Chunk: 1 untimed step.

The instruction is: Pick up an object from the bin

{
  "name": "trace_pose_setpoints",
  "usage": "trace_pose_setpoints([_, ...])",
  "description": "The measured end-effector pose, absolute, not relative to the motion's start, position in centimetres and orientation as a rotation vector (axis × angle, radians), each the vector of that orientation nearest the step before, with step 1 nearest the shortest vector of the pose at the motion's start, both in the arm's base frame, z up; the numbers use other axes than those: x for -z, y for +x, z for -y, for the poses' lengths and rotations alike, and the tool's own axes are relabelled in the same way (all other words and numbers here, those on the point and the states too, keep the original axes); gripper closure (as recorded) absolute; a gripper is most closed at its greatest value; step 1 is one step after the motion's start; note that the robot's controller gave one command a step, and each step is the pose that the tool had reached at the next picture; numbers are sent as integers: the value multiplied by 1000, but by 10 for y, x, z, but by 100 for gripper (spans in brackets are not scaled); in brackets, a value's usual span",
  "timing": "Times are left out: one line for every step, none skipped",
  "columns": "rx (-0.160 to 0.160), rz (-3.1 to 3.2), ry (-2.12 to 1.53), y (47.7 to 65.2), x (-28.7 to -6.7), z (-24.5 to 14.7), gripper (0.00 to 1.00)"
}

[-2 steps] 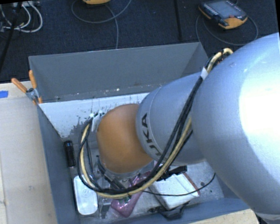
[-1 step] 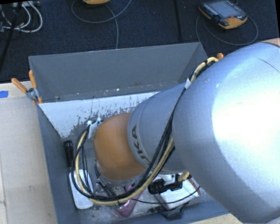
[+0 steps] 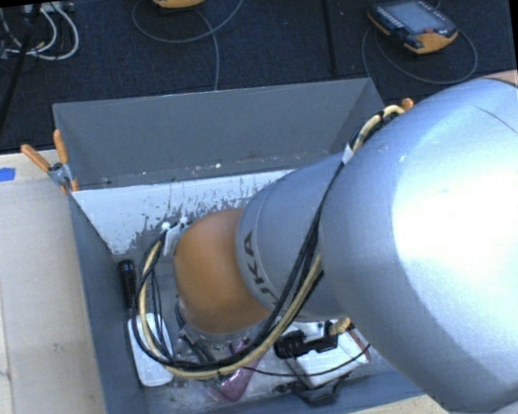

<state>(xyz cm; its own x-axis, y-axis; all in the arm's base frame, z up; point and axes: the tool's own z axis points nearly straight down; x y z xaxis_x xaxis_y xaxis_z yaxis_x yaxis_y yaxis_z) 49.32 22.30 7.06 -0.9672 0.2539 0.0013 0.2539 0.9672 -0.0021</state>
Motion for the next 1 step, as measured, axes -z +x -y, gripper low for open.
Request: trace_pose_setpoints([-6, 3103, -439, 508, -123, -216, 100])
